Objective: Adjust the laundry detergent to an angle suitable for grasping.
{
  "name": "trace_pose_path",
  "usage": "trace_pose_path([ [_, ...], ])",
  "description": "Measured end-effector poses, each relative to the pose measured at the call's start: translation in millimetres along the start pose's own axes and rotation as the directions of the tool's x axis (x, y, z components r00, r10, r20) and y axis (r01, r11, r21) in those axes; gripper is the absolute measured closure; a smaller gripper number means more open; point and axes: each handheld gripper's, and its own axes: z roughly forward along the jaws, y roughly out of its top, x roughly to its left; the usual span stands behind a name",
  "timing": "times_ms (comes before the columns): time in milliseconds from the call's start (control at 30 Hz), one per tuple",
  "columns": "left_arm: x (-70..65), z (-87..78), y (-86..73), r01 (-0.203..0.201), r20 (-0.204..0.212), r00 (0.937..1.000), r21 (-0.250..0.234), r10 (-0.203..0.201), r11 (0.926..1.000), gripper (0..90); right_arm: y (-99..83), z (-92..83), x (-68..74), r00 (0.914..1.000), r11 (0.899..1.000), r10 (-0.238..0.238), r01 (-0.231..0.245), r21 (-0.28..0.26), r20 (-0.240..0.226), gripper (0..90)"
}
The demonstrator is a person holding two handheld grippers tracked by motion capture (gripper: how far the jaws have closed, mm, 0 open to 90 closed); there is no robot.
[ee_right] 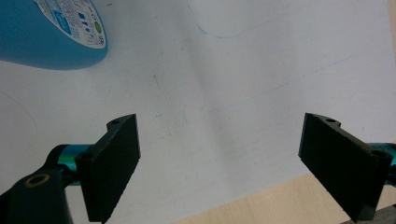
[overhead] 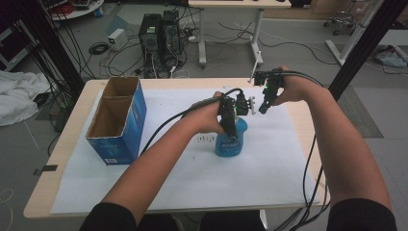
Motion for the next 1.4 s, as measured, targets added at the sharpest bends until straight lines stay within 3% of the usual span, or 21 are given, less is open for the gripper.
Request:
trace_pose_path([
  [333, 1.7, 0.1, -1.8, -0.008, 0.019, 0.9998, -0.010, 0.008, 0.9999, 38.0, 1.4, 1.4, -0.5, 1.0000, 1.000, 0.001, -0.001, -0.004, -0.003, 11.8],
  [367, 2.5, -0.3, -2.9, -0.032, 0.027, 0.9991, -0.016, 0.032, 0.9994, 38.0, 1.8, 2.0, -0.6, 0.9999, 1.000, 0.011, -0.011, 0.005, -0.005, 11.8],
  [400, 1.7, -0.5, -3.4, -0.048, 0.026, 0.9985, -0.019, 0.048, 0.9987, 38.0, 1.9, 2.3, -0.5, 1.0000, 1.000, 0.008, -0.008, 0.003, -0.003, 11.8],
  [633, -3.4, -0.8, -1.5, -0.053, -0.003, 0.9986, -0.020, 0.053, 0.9984, 38.3, 1.8, 2.6, 0.9, 0.9999, 1.000, 0.009, -0.009, 0.001, -0.004, 11.8],
  [700, -4.7, -5.0, -2.6, -0.047, -0.022, 0.9987, -0.033, 0.047, 0.9983, 38.3, 1.0, 2.1, 0.9, 1.0000, 1.000, 0.007, -0.007, -0.001, -0.003, 11.8],
  [833, -5.1, -14.2, -6.0, -0.033, 0.004, 0.9995, -0.056, 0.033, 0.9979, 38.3, -0.3, 2.8, 2.0, 1.0000, 1.000, 0.006, -0.006, -0.003, -0.005, 11.8],
  [1200, -15.8, -35.0, -17.6, -0.080, 0.028, 0.9963, -0.041, 0.081, 0.9960, 38.3, 4.3, 1.2, 6.4, 1.0000, 1.000, -0.006, 0.006, -0.016, -0.006, 11.8],
  [1300, -23.8, -50.2, -27.0, -0.120, 0.041, 0.9917, -0.032, 0.122, 0.9922, 38.3, 7.0, 1.1, 8.2, 1.0000, 1.000, -0.002, 0.002, -0.010, -0.006, 11.8],
  [1400, -25.4, -56.9, -33.5, -0.114, 0.055, 0.9918, -0.031, 0.115, 0.9930, 38.3, 10.6, 2.1, 9.7, 0.9999, 1.000, -0.010, 0.010, -0.010, -0.007, 11.8],
])
